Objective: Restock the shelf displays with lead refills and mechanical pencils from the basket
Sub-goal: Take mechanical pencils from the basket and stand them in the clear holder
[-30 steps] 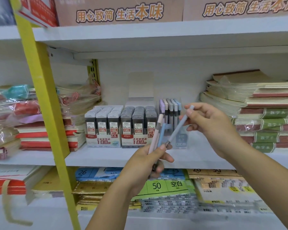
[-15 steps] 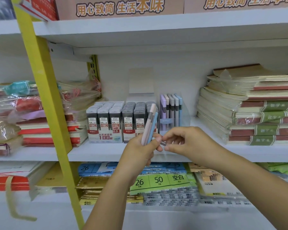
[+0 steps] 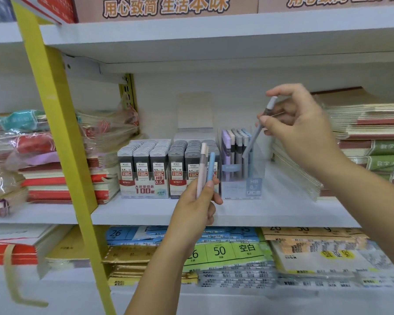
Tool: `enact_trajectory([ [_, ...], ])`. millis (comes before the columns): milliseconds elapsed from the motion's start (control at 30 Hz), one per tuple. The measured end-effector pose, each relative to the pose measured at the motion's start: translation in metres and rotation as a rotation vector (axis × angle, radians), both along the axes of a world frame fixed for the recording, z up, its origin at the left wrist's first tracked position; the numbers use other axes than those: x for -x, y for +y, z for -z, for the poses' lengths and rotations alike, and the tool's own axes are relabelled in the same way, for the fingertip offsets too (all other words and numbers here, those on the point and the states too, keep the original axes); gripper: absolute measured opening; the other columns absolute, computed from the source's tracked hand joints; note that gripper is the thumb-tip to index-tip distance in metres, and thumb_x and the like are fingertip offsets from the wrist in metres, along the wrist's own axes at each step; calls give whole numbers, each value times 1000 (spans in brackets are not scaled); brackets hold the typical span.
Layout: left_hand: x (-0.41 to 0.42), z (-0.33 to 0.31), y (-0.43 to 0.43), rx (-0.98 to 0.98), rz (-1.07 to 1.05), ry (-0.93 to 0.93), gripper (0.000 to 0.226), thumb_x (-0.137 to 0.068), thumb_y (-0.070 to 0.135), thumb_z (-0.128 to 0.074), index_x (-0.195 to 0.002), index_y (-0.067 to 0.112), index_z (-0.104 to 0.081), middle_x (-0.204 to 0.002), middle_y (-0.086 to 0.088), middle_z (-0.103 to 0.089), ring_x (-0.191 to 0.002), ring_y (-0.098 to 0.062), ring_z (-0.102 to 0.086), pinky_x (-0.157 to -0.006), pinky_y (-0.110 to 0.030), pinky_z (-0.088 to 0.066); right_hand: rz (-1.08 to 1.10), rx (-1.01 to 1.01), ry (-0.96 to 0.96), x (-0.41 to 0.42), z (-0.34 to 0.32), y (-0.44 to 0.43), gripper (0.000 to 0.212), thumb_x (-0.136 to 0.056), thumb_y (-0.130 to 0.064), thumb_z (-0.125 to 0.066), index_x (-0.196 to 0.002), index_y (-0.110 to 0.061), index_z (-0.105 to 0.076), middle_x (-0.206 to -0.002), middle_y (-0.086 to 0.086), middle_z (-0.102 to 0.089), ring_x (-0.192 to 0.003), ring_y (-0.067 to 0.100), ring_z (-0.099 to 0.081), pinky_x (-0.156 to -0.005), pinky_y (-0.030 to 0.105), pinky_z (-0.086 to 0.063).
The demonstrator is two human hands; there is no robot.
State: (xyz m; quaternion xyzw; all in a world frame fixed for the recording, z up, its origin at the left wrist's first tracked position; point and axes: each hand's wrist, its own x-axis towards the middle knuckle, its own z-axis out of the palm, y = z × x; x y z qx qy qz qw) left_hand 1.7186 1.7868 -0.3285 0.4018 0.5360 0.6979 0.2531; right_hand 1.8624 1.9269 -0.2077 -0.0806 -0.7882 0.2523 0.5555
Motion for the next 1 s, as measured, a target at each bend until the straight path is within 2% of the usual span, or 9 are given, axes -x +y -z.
enact_trajectory([
  [133, 1, 0, 1, 8, -4, -5, 21, -106, 32, -46, -114, 27, -65, -67, 10, -60, -51, -6, -39, -47, -17, -37, 140, -73, -160, 10, 14, 11, 42, -85, -15, -71, -103, -48, -53, -88, -7, -68, -79, 9, -66, -79, 33, -55],
  [233, 1, 1, 2, 8, -1, -3, 21, -106, 31, -46, -114, 27, -65, -67, 11, -59, -51, -6, -40, -48, -17, -37, 148, -45, -249, 15, 26, 17, 41, -85, -17, -72, -104, -48, -53, -84, -8, -66, -76, 11, -66, -78, 41, -56],
  [433, 2, 4, 4, 5, 4, -11, 22, -107, 30, -45, -115, 29, -66, -68, 12, -59, -52, -5, -42, -50, -17, -40, 162, -38, -264, 18, 28, 23, 37, -82, -20, -76, -106, -41, -56, -72, -7, -66, -68, 10, -66, -73, 38, -57],
  [567, 3, 4, 3, -4, 21, -15, 23, -107, 28, -45, -118, 28, -65, -70, 10, -63, -54, -5, -45, -51, -18, -42, 240, -58, -323, 22, 34, 24, 33, -84, -22, -75, -112, -31, -62, -76, -10, -64, -72, 5, -61, -74, 31, -52],
  [700, 1, 2, 2, -5, 39, -13, 23, -106, 27, -45, -117, 25, -66, -76, 7, -68, -56, -5, -47, -53, -17, -44, 395, -200, -363, 22, 47, 20, 38, -89, -25, -68, -126, -27, -62, -84, -11, -46, -70, 5, -43, -64, 22, -34],
  [800, -2, 0, 1, -7, 62, -10, 22, -106, 27, -48, -113, 25, -68, -83, 4, -73, -58, -5, -50, -55, -18, -45, 424, -168, -373, 22, 50, 10, 48, -93, -25, -62, -139, -26, -49, -97, -5, -42, -78, 10, -41, -74, 26, -40],
  [867, -5, -2, -1, -19, 103, -14, 22, -105, 28, -49, -113, 25, -68, -88, 2, -75, -59, -6, -52, -55, -19, -47, 394, -116, -322, 20, 52, -1, 50, -95, -28, -58, -143, -24, -43, -103, -5, -42, -78, 10, -41, -76, 22, -37],
  [900, -6, -3, -2, -25, 123, -12, 22, -105, 29, -49, -114, 25, -68, -89, 2, -76, -59, -6, -53, -56, -19, -47, 332, -72, -277, 19, 53, -8, 45, -96, -28, -56, -139, -24, -47, -100, -6, -45, -77, 8, -44, -73, 17, -37],
  [1000, -9, -6, -3, -15, 175, 7, 23, -105, 32, -49, -119, 26, -66, -92, 1, -76, -60, -7, -54, -58, -20, -49, -15, 185, -268, 17, 54, -30, 31, -95, -25, -58, -126, -23, -61, -91, -8, -63, -76, -8, -55, -65, 2, -39],
])
